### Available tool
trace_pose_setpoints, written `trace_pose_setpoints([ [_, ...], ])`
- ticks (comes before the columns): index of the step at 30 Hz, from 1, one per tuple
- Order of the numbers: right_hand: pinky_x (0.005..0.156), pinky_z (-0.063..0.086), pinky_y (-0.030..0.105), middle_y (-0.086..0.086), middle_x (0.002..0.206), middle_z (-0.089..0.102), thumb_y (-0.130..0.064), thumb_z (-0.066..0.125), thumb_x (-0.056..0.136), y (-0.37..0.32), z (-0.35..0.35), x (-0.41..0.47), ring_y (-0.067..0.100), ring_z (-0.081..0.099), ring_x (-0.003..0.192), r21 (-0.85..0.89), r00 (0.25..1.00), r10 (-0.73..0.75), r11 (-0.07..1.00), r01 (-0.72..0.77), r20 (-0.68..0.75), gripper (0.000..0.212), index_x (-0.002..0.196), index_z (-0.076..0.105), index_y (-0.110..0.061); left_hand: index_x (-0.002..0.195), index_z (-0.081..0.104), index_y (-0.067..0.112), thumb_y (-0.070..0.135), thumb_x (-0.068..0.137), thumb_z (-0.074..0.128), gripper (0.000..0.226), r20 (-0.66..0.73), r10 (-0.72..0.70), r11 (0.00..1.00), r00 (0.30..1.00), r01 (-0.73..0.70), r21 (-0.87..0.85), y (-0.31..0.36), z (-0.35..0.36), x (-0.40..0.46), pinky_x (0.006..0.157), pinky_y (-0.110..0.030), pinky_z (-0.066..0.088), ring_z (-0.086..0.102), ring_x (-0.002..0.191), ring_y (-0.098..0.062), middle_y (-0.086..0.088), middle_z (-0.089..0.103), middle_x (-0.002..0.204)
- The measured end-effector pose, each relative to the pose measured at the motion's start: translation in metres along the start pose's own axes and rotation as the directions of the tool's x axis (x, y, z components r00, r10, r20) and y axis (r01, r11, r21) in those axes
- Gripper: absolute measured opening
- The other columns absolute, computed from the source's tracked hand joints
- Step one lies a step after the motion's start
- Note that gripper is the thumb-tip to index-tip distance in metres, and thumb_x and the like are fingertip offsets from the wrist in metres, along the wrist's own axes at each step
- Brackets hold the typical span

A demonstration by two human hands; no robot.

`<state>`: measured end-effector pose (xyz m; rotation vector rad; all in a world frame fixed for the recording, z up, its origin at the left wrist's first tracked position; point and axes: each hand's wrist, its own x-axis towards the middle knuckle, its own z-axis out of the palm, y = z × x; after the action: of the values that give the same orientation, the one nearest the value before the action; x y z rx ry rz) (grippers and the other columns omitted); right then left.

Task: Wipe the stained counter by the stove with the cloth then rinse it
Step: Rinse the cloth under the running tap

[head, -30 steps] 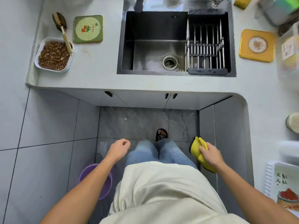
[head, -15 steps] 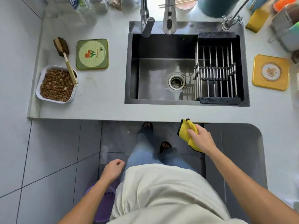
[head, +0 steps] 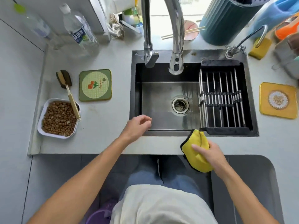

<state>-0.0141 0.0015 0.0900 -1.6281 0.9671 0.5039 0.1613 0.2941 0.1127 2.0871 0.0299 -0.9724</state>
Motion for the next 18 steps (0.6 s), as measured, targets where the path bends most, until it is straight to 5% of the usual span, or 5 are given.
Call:
trace_pose_setpoints([
  [4, 0.083, 0.061, 0.041, 0.001, 0.101, 0.083, -0.017, 0.081, 0.088, -0.063, 0.017, 0.042, 0.025, 0.077, 0.098, 0.307, 0.998, 0.044, 0.950, -0.057, 0.048, 0.029, 0.116, 0.072, -0.019, 0.129, 0.069, 0.026, 0.033, 0.099, 0.064, 0.031, -0.229, 0.134, 0.991, 0.964, -0.137, 0.005, 0.074, -0.034, 0.060, 0.099, -0.033, 0.055, 0.067, 0.108, -0.012, 0.008, 0.073, 0.116],
  [9, 0.086, 0.060, 0.046, 0.012, 0.116, 0.078, -0.008, 0.060, 0.093, -0.141, 0.043, 0.085, 0.032, 0.072, 0.103, 0.667, 0.979, 0.083, 0.722, -0.186, 0.184, 0.033, 0.125, 0.067, -0.014, 0.140, 0.062, 0.019, 0.029, 0.097, 0.069, 0.044, -0.452, 0.231, 0.972, 0.862, -0.229, 0.061, 0.141, -0.064, 0.120, 0.103, -0.027, 0.049, 0.067, 0.117, -0.017, -0.002, 0.072, 0.130],
  [14, 0.101, 0.053, 0.049, 0.013, 0.123, 0.076, -0.006, 0.051, 0.094, -0.185, 0.055, 0.110, 0.033, 0.070, 0.110, 0.811, 0.964, 0.017, 0.537, -0.233, 0.266, 0.035, 0.122, 0.069, -0.015, 0.140, 0.065, 0.017, 0.028, 0.098, 0.068, 0.044, -0.413, 0.342, 0.936, 0.844, -0.267, 0.230, 0.162, -0.071, 0.158, 0.106, -0.026, 0.045, 0.065, 0.126, -0.021, -0.005, 0.071, 0.136],
  [18, 0.109, 0.048, 0.052, 0.014, 0.135, 0.069, -0.008, 0.048, 0.092, -0.195, 0.057, 0.122, 0.035, 0.064, 0.120, 0.831, 0.953, -0.002, 0.489, -0.264, 0.304, 0.040, 0.126, 0.067, -0.015, 0.121, 0.076, 0.019, 0.027, 0.100, 0.064, 0.025, -0.375, 0.393, 0.905, 0.840, -0.279, 0.322, 0.159, -0.072, 0.174, 0.101, -0.035, 0.054, 0.071, 0.112, -0.025, -0.004, 0.080, 0.116],
])
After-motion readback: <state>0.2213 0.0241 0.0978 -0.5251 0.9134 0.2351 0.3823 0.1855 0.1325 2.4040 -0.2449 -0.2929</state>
